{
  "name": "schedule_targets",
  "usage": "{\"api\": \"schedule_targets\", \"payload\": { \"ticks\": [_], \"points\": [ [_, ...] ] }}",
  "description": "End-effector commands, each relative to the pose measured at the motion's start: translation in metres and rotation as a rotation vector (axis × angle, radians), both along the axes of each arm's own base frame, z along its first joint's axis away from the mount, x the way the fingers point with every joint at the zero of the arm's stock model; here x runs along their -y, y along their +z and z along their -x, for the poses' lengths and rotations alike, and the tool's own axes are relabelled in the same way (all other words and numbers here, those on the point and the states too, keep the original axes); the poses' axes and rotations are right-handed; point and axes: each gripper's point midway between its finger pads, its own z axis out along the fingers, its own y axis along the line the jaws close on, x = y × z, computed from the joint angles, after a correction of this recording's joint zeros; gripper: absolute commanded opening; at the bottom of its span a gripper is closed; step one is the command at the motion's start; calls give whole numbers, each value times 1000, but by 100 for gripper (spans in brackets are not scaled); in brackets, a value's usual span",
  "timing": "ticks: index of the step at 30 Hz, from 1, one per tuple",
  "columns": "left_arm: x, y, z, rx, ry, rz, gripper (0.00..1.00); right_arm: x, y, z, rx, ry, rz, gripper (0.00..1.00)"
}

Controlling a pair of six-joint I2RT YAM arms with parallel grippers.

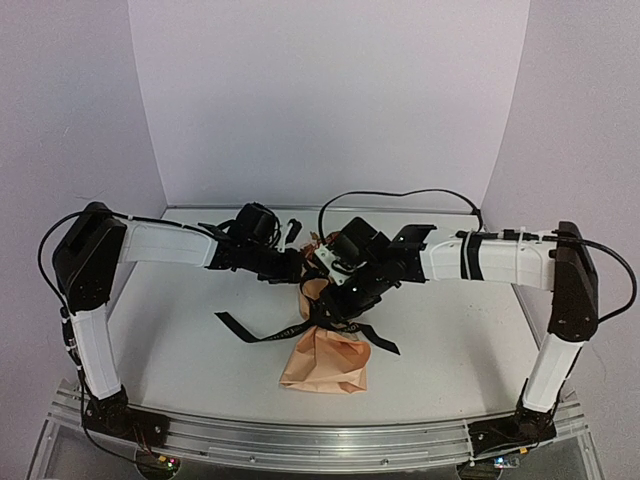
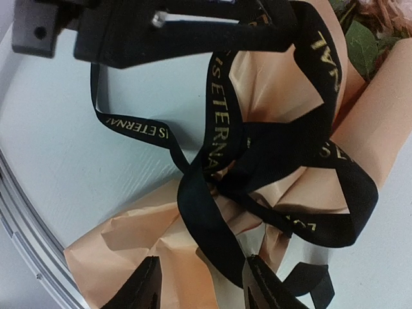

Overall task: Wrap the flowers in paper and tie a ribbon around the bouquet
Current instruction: Cross the half-tied ribbon over the folded bouquet.

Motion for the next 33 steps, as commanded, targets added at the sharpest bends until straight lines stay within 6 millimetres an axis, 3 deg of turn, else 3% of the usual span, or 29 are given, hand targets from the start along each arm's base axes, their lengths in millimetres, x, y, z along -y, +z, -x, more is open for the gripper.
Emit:
{"api": "schedule_targets", "payload": {
  "ticks": [1, 7, 14, 17, 29, 31, 33],
  "points": [
    [-2, -2, -10, 16, 22, -55, 37, -17, 6, -13, 67, 21, -8, 45],
    [-3, 6, -10, 31, 30, -33, 15, -26, -4, -17, 91, 35, 23, 45],
    [-2, 9, -9, 37, 24, -23, 4, -34, -16, -18, 86, 43, 42, 45],
    [-1, 9, -9, 33, 21, -18, 2, -37, -20, -19, 88, 43, 49, 43],
    [-9, 17, -9, 45, 68, -8, 0, -21, -20, -18, 112, 4, 83, 10],
    [-10, 18, -8, 46, 69, -2, 0, -20, -18, -17, 109, 4, 77, 9],
    [-10, 18, -7, 45, 69, 0, 0, -21, -17, -16, 108, 7, 73, 21]
  ]
}}
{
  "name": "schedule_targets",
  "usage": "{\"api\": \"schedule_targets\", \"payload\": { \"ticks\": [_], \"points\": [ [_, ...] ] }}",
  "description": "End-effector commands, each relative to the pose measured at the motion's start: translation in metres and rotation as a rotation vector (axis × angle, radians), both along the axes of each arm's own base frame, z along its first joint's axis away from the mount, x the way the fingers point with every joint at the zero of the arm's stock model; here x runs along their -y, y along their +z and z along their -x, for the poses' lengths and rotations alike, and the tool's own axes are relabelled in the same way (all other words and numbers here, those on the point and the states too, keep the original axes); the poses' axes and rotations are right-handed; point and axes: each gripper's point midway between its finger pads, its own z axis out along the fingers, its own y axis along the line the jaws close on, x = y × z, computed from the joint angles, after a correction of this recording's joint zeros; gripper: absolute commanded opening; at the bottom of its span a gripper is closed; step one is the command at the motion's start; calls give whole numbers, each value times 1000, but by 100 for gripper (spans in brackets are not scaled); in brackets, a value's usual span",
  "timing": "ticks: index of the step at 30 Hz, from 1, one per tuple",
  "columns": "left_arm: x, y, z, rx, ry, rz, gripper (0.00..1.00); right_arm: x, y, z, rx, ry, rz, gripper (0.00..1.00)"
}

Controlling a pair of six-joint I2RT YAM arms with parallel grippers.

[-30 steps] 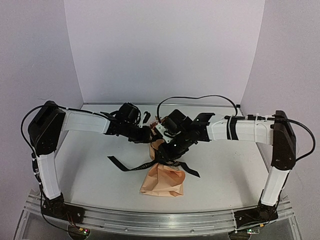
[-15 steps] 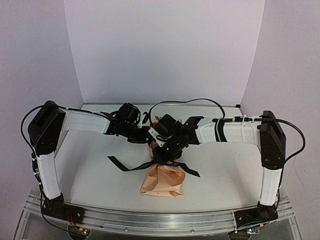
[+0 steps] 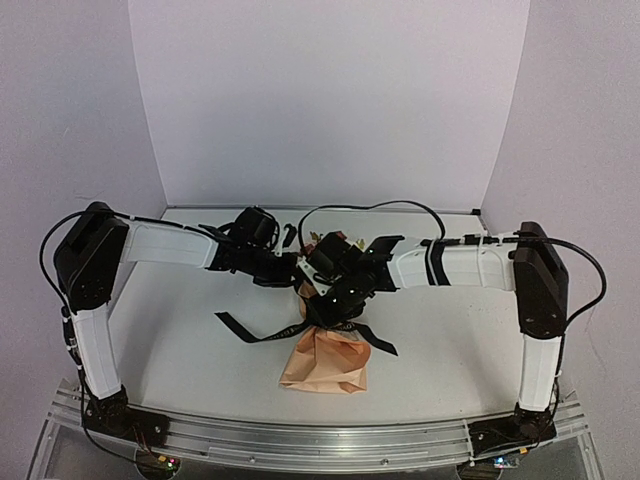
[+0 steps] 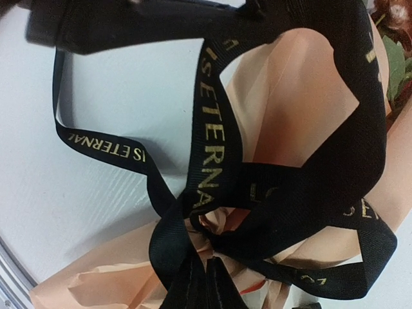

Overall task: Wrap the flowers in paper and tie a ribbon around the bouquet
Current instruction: Cross the half-tied ribbon over the folded bouquet.

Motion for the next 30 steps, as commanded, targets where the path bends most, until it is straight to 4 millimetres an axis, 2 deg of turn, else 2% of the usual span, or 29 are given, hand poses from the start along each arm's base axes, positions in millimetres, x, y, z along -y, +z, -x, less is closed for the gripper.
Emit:
{"api": "schedule_targets", "payload": {
  "ticks": [1, 2, 4, 12, 16, 24, 30],
  "points": [
    [1, 34, -6, 68, 19, 62, 0, -2, 22, -1, 45, -6, -34, 27],
    [2, 34, -6, 67, 17, 63, 0, -3, 22, -1, 47, -4, -35, 33],
    [2, 34, -6, 68, 15, 66, 0, -6, 20, -2, 49, -3, -32, 36],
    [3, 38, -7, 74, 14, 72, 0, -13, 14, 0, 33, 4, -32, 36],
    [2, 38, -6, 74, 16, 72, 0, -11, 11, 0, 29, 0, -27, 29],
    [-4, 38, -6, 75, 42, 68, 0, -4, 18, 3, 33, -13, -34, 1],
    [-8, 37, -5, 73, 57, 73, 0, 4, 31, 6, 50, -32, -56, 0]
  ]
}}
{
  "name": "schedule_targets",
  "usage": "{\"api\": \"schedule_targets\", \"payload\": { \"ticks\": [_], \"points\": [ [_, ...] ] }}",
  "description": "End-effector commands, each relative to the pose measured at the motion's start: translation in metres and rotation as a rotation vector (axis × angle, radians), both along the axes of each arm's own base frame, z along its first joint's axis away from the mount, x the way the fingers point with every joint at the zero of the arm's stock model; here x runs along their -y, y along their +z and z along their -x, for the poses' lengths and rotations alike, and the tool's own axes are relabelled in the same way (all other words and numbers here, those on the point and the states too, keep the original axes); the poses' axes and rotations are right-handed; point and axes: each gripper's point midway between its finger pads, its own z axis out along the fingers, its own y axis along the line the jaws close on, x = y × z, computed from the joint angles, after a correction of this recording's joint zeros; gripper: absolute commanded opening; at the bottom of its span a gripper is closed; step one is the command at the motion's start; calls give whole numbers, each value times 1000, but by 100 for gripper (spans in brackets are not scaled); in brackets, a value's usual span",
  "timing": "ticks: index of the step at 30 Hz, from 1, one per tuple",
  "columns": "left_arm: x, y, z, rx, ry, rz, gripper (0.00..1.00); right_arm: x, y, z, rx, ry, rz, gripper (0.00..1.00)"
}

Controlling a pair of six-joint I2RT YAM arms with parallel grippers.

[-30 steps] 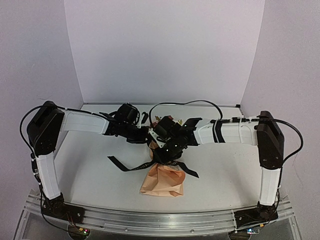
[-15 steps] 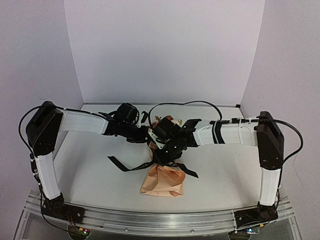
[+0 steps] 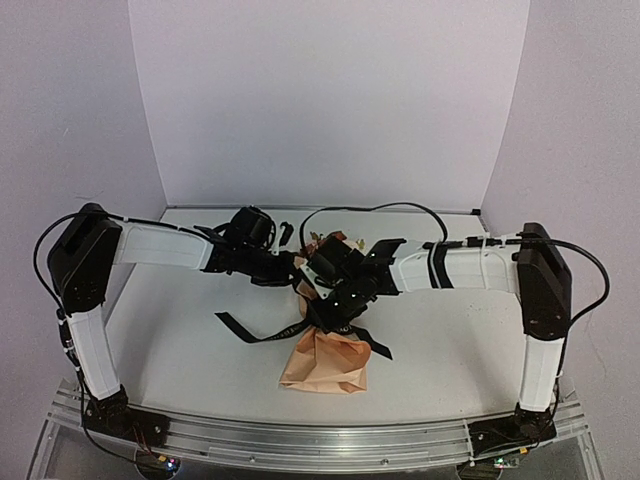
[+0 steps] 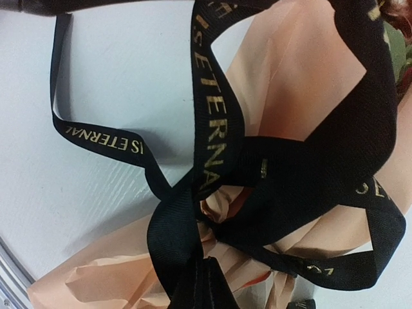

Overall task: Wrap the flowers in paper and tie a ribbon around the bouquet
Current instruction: Cross the half-tied ribbon over the folded bouquet.

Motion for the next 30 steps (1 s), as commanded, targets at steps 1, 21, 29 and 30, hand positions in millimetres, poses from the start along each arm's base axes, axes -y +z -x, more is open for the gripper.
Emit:
{"api": "schedule_targets", "payload": {
  "ticks": [1, 21, 29, 30],
  "points": [
    [-4, 28, -5, 58, 30, 49, 0, 3, 33, 0, 56, -23, -60, 0],
    [-1, 29, -2, 49, 14, 63, 0, -15, 9, -2, 58, 19, -19, 41],
    [-4, 27, -3, 46, 24, 53, 0, -9, 11, -6, 89, -11, 2, 26],
    [-4, 26, -3, 45, 26, 51, 0, -8, 16, -7, 99, -16, -4, 21]
  ]
}}
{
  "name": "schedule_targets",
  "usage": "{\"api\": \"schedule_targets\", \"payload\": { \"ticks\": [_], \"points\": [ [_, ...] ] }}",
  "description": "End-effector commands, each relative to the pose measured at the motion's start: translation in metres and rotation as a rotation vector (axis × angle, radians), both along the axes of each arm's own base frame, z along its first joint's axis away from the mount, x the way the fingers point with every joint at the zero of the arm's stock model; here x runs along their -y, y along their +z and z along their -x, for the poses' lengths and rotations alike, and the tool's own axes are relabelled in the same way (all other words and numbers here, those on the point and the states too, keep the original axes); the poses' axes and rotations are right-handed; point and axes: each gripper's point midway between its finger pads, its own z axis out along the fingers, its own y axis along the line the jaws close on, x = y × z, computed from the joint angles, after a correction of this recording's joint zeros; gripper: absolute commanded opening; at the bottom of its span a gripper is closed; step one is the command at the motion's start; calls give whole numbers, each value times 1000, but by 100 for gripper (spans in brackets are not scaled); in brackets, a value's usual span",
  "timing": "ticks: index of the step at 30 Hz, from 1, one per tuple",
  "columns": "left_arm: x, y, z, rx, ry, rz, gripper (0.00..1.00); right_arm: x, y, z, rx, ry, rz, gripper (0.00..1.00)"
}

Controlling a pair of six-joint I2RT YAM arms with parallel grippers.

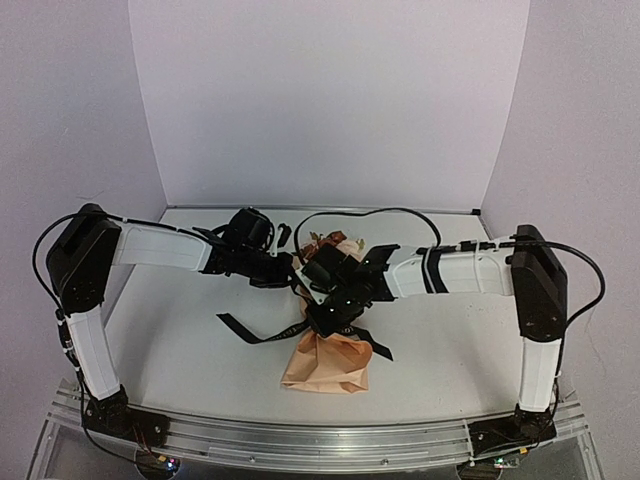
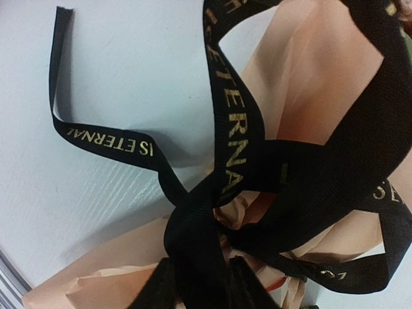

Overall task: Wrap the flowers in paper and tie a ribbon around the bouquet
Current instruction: Cross the half-tied ribbon over the folded bouquet.

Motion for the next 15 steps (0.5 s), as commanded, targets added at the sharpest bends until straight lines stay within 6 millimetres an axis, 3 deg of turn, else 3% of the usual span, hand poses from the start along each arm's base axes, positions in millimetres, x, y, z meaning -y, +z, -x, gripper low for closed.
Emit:
{"api": "schedule_targets", "payload": {
  "ticks": [1, 5, 9, 15],
  "points": [
    [-1, 29, -5, 58, 10, 46, 0, -2, 27, -11, 83, -33, -28, 18],
    [-4, 26, -6, 55, 22, 39, 0, 0, 46, -10, 111, -40, -55, 11],
    [-7, 22, -6, 46, 35, 34, 0, 2, 61, -8, 125, -43, -80, 9],
    [-13, 19, -6, 42, 49, 32, 0, 12, 58, -1, 105, -49, -73, 10]
  ]
}}
